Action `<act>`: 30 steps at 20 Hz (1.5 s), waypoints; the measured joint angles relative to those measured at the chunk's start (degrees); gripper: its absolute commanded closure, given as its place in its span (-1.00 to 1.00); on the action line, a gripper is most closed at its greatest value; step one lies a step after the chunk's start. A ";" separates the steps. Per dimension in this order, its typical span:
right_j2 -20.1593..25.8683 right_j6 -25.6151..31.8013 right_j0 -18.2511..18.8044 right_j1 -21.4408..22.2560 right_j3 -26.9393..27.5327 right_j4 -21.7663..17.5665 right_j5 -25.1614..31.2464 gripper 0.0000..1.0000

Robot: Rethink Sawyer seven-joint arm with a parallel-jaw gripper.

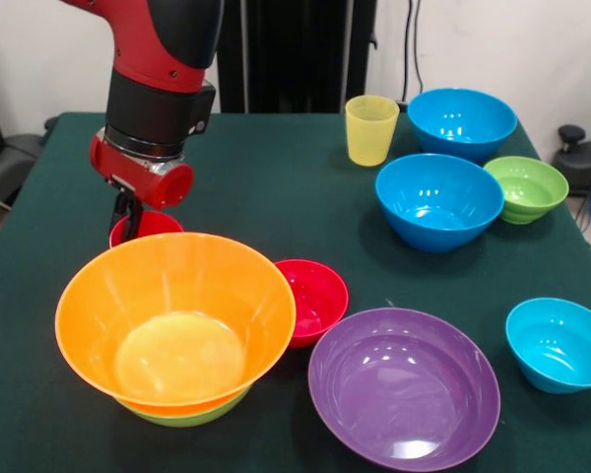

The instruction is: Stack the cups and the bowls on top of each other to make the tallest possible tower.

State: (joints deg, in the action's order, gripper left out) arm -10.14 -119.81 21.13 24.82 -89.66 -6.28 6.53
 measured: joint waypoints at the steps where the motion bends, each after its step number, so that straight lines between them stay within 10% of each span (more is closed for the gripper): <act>1: 0.06 0.00 0.00 0.07 0.00 0.00 0.40 1.00; 30: 1.58 0.00 0.05 10.85 -0.30 -0.02 21.23 1.00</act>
State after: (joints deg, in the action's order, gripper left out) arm -8.56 -119.81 21.18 35.67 -89.96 -6.31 27.76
